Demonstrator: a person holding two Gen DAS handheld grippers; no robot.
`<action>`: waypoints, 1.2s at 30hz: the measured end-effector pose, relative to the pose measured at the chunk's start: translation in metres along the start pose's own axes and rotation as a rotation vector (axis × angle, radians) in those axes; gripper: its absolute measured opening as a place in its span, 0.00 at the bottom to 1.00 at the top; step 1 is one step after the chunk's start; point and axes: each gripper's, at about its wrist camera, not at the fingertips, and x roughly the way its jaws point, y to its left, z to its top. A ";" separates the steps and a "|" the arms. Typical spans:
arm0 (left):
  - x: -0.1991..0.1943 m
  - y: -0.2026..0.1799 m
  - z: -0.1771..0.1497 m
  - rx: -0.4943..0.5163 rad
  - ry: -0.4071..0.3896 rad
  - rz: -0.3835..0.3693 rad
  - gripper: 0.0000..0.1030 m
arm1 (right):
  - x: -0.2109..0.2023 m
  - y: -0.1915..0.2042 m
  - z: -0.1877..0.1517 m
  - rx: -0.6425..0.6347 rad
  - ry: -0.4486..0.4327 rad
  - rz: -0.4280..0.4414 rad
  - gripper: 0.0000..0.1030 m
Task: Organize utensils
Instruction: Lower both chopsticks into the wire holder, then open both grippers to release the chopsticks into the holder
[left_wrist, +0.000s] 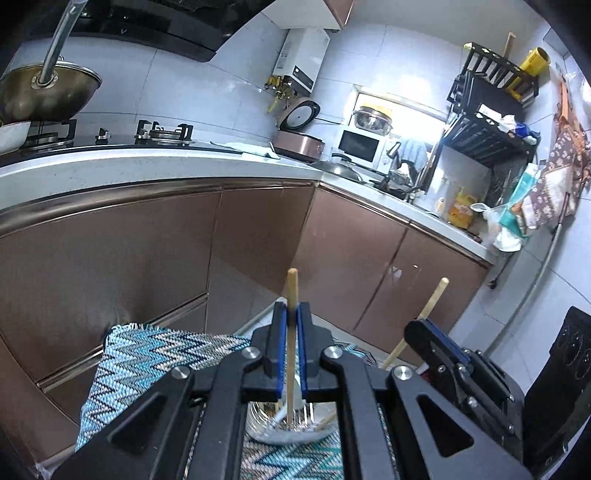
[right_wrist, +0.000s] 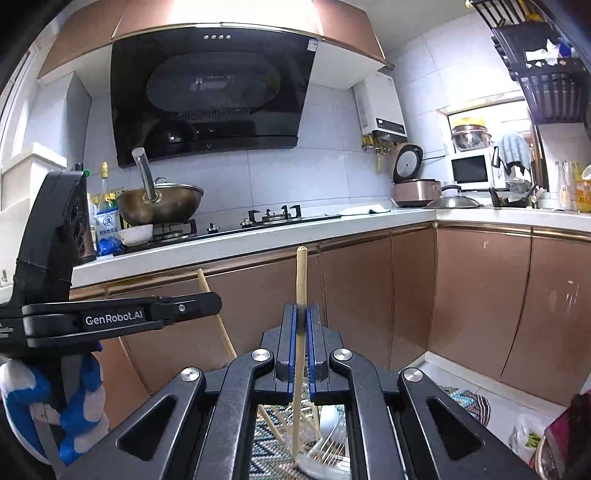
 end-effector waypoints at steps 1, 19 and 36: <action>0.005 0.001 0.000 0.000 0.000 0.002 0.05 | 0.005 -0.001 -0.001 0.000 0.003 0.004 0.05; 0.068 0.016 -0.050 -0.001 0.058 0.061 0.06 | 0.050 -0.014 -0.065 -0.021 0.088 -0.054 0.05; -0.012 0.021 -0.056 -0.039 -0.003 0.054 0.38 | -0.019 -0.009 -0.052 0.078 0.029 -0.152 0.62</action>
